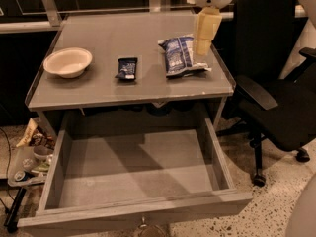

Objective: Place rxbar blueberry into top drawer

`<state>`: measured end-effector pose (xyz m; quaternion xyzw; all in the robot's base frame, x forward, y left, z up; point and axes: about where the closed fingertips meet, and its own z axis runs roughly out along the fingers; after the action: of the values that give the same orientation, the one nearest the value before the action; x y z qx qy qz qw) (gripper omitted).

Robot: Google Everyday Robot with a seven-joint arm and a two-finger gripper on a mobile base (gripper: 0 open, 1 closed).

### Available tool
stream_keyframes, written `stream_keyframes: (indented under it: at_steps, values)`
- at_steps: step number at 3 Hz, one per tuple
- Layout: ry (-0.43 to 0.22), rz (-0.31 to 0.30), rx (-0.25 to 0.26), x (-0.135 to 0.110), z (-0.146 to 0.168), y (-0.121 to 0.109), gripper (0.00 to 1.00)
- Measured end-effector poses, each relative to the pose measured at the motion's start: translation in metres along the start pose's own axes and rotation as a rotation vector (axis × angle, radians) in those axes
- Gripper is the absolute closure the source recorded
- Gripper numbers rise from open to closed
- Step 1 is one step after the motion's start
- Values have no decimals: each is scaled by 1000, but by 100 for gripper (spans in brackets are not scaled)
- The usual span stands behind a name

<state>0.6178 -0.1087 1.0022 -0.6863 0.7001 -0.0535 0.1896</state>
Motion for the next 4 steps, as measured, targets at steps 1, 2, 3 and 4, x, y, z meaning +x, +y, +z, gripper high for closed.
stream_keyframes:
  at_steps: [1,2,3,4]
  values:
    - [-34,-58,5,-29,18,-9,0]
    - [-93,-171,-21,-87,53,-26,0]
    - [-148,-267,-72,-148,99,-38,0]
    - [-148,-267,-72,-148,99,-38,0]
